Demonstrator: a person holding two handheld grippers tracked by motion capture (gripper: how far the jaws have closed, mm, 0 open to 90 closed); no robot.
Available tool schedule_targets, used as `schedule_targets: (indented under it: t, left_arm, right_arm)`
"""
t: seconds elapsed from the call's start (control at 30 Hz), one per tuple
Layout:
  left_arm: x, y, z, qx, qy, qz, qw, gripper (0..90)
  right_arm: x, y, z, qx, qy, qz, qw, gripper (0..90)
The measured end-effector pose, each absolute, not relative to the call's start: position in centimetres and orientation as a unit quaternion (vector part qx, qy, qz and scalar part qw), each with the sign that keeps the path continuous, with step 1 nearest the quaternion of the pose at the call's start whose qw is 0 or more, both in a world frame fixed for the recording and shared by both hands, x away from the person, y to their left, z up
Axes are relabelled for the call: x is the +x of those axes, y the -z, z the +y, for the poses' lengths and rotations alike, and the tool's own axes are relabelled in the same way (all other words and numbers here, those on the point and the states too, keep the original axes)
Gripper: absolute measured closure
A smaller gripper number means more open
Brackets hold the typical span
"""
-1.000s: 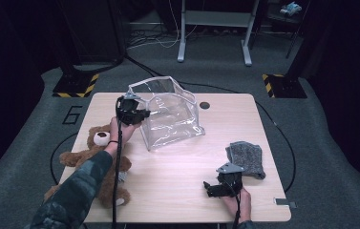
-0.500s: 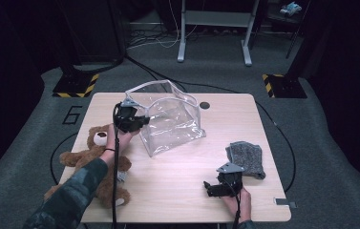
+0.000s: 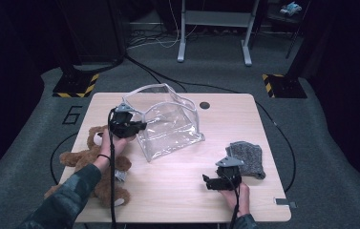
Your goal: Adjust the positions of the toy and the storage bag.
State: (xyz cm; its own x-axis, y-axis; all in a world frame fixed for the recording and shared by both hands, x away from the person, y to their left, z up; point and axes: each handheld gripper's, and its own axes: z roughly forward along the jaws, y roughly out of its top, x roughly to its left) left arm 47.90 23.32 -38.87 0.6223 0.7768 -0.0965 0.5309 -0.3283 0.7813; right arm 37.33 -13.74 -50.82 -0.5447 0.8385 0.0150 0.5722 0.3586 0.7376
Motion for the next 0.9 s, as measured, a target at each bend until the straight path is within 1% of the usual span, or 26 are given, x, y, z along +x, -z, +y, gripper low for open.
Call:
schedule_targets:
  t: [0.03, 0.1, 0.13, 0.17, 0.3, 0.4, 0.5, 0.53, 0.57, 0.6, 0.63, 0.67, 0.7, 0.73, 0.77, 0.83, 0.9]
  left_arm:
    - [47.9, 38.9, 23.3, 0.798, -0.149, 0.412, 0.414, 78.2]
    - [48.0, 39.0, 23.2, 0.801, -0.150, 0.413, 0.406, 60.5]
    - [48.0, 39.1, 23.1, 0.801, -0.154, 0.415, 0.402, 60.5]
    - [47.9, 39.2, 23.1, 0.801, -0.157, 0.416, 0.400, 56.6]
    - [48.0, 39.2, 23.0, 0.803, -0.166, 0.419, 0.389, 51.5]
    - [48.1, 39.3, 23.1, 0.802, -0.165, 0.423, 0.387, 44.4]
    - [48.2, 39.3, 23.1, 0.801, -0.162, 0.426, 0.387, 41.8]
    - [48.3, 39.3, 23.1, 0.801, -0.163, 0.425, 0.388, 42.0]
    - [48.3, 39.2, 23.1, 0.802, -0.164, 0.424, 0.387, 46.2]
    - [48.3, 39.3, 23.0, 0.798, -0.171, 0.429, 0.388, 46.2]
    - [48.3, 39.2, 23.1, 0.799, -0.169, 0.428, 0.387, 54.9]
    - [48.3, 39.2, 23.1, 0.797, -0.171, 0.431, 0.388, 54.9]
    - [48.3, 39.2, 23.2, 0.799, -0.172, 0.431, 0.383, 57.5]
    - [48.3, 39.2, 23.3, 0.798, -0.173, 0.430, 0.385, 61.2]
    - [48.4, 39.2, 23.4, 0.799, -0.169, 0.431, 0.385, 63.7]
    - [48.5, 39.3, 23.4, 0.798, -0.166, 0.430, 0.388, 70.1]
    - [48.5, 39.4, 23.3, 0.799, -0.164, 0.428, 0.389, 74.4]
  right_arm:
    - [37.7, 50.3, -13.4, 0.434, -0.355, 0.805, 0.193, 13.4]
    - [39.5, 48.8, -12.8, 0.425, -0.354, 0.808, 0.204, 16.0]
    - [39.5, 48.8, -12.8, 0.425, -0.354, 0.808, 0.204, 16.0]
    - [40.2, 48.4, -12.8, 0.424, -0.359, 0.806, 0.206, 18.1]
    - [43.4, 46.9, -12.7, 0.430, -0.370, 0.800, 0.197, 25.2]
    - [45.6, 46.0, -12.2, 0.426, -0.369, 0.801, 0.199, 29.6]
    - [47.0, 45.5, -11.4, 0.419, -0.369, 0.805, 0.198, 33.5]
    - [47.4, 45.3, -11.2, 0.418, -0.368, 0.806, 0.199, 37.1]
    - [48.2, 45.1, -10.5, 0.409, -0.366, 0.811, 0.202, 40.3]
    - [48.2, 45.1, -10.5, 0.409, -0.366, 0.811, 0.202, 40.3]
    - [49.2, 44.8, -10.0, 0.405, -0.366, 0.813, 0.204, 46.6]
    - [49.2, 44.8, -10.0, 0.405, -0.366, 0.813, 0.204, 46.6]
    - [49.4, 44.8, -9.7, 0.406, -0.363, 0.813, 0.208, 49.7]
    - [49.7, 44.7, -9.5, 0.402, -0.365, 0.812, 0.216, 56.9]
    - [49.9, 44.5, -9.3, 0.401, -0.363, 0.814, 0.214, 59.0]
    - [50.2, 44.4, -9.0, 0.405, -0.369, 0.809, 0.213, 69.6]
    - [50.4, 44.3, -8.8, 0.398, -0.367, 0.811, 0.221, 77.6]
